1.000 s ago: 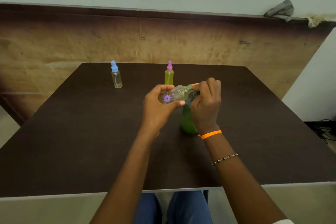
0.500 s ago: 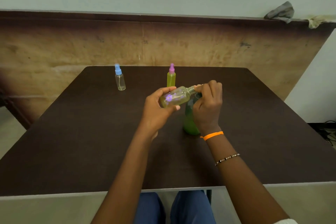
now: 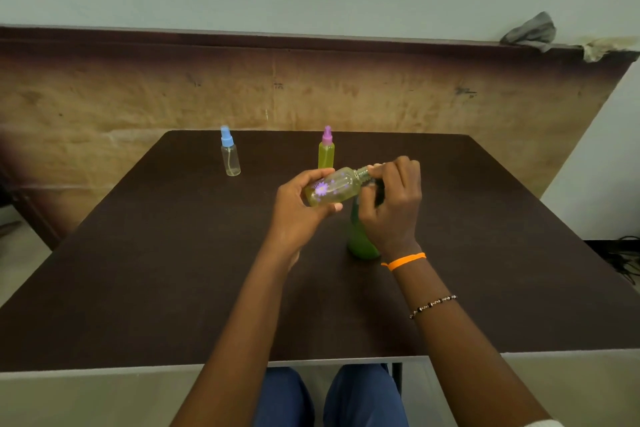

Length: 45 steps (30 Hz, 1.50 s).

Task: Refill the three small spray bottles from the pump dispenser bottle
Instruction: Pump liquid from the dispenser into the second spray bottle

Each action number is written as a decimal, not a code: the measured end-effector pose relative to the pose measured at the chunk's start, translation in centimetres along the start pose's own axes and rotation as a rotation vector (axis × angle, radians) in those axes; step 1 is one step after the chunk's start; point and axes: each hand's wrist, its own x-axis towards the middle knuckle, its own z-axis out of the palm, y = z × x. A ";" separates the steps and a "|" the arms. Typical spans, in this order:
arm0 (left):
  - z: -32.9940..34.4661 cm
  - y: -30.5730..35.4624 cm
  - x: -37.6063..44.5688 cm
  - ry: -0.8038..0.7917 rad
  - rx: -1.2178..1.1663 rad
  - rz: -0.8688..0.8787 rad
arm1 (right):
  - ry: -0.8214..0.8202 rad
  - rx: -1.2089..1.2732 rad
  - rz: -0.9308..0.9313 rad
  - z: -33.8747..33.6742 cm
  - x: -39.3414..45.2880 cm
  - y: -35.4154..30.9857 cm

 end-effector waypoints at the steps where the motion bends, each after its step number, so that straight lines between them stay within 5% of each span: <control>1: 0.0 0.2 0.0 0.002 -0.001 -0.001 | -0.011 0.008 0.005 -0.1 0.2 -0.1; 45: -0.1 0.7 -0.4 0.013 -0.007 -0.011 | 0.012 0.011 0.031 0.1 1.2 -0.3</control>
